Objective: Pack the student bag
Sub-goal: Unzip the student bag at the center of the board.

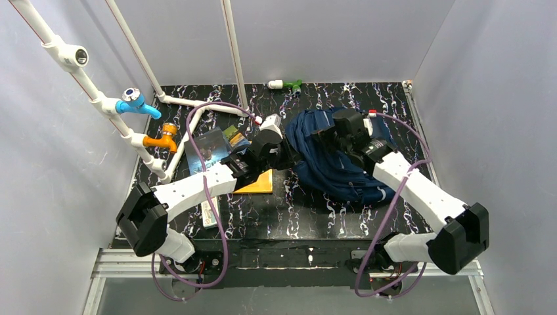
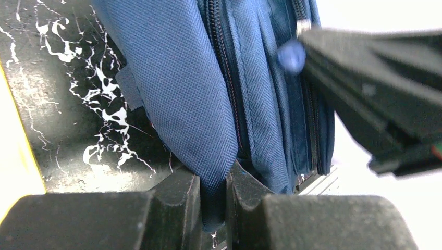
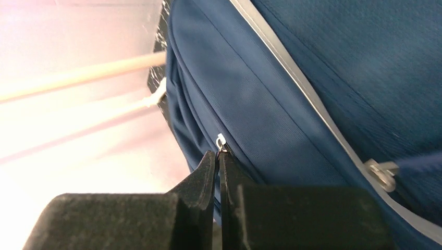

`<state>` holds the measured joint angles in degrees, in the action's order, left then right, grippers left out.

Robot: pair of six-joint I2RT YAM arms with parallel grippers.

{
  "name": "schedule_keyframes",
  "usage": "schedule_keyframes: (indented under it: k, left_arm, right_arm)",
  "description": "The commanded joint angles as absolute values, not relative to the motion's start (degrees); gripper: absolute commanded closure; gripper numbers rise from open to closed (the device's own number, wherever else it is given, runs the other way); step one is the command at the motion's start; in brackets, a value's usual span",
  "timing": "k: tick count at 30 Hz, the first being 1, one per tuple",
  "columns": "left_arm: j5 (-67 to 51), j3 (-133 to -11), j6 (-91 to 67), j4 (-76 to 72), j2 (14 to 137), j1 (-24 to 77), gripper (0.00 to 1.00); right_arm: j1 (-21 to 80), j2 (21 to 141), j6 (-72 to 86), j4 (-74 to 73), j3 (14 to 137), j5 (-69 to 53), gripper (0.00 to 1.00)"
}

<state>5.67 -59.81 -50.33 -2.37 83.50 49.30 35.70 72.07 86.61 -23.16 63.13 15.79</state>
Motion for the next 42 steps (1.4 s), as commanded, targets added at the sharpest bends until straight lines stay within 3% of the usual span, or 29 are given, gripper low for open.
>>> schedule_keyframes:
  k: [1, 7, 22, 27, 32, 36, 42]
  left_arm:
    - [0.5, -60.4, -47.4, -3.5, 80.9, 52.3, 1.0]
    - [0.0, -60.9, -46.6, -3.1, 81.4, 52.4, 1.0]
    - [-4.8, -60.7, -45.2, -2.6, 82.4, 52.5, 1.0]
    - [-4.1, -60.5, -44.3, -2.2, 81.6, 52.4, 1.0]
    - [-3.4, -60.4, -43.3, -1.3, 80.6, 52.4, 1.0]
    - [-3.7, -60.1, -42.9, -1.4, 80.6, 52.5, 1.0]
    - [-4.3, -61.5, -43.2, -0.3, 81.4, 52.4, 1.0]
  right_arm:
    - [32.7, 77.1, 90.0, -5.6, 71.2, 15.0, 0.91]
    - [29.0, 86.0, 88.6, -3.1, 77.9, 5.0, 0.95]
    - [21.9, 103.5, 85.8, -0.7, 91.1, -5.6, 0.94]
    - [21.4, 107.1, 77.7, 0.8, 96.2, -15.9, 0.94]
    - [21.3, 104.9, 57.9, -6.6, 97.6, -26.8, 0.88]
    - [21.2, 100.1, 45.9, -9.9, 91.9, -33.5, 0.65]
    - [21.3, 94.6, 24.4, -28.0, 91.8, -31.2, 0.43]
